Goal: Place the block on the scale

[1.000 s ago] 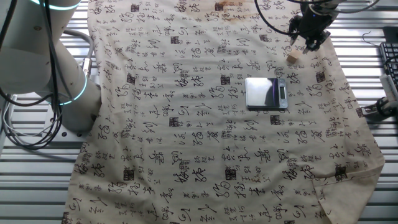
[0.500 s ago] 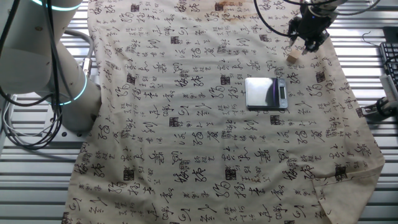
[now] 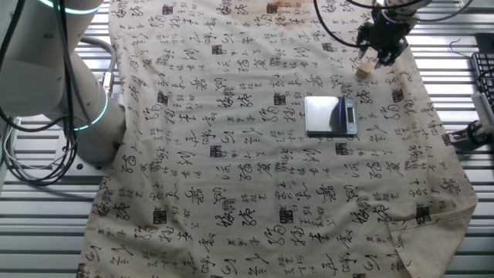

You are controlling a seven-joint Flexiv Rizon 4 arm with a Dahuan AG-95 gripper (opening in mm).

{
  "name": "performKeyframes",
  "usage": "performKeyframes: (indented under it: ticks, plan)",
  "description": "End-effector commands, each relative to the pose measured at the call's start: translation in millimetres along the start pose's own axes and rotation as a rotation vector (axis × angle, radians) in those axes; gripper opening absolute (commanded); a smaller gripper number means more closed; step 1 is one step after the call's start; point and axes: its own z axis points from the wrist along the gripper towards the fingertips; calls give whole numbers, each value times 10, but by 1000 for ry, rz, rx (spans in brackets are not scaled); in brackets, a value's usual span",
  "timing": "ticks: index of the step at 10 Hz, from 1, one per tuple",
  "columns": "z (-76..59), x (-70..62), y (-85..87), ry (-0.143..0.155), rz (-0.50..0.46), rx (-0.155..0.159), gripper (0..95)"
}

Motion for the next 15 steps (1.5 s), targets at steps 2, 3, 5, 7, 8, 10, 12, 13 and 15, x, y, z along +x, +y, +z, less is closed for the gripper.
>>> performKeyframes:
  ticks: [2,3,5,7,8,10,12,13,15]
  plan:
    - [28,-2,-6,-3,3,-2,380]
    - [29,-2,-7,-4,4,-2,380]
    - [62,-4,-13,-7,5,-2,380]
    - [95,-6,-19,-12,7,-3,380]
    - [109,-6,-21,-14,4,1,380]
    - [116,-6,-22,-18,0,-2,380]
    - [123,-7,-23,-18,-1,-1,380]
    - [126,-7,-23,-19,-1,-1,570]
    - [144,-8,-26,-22,-10,2,570]
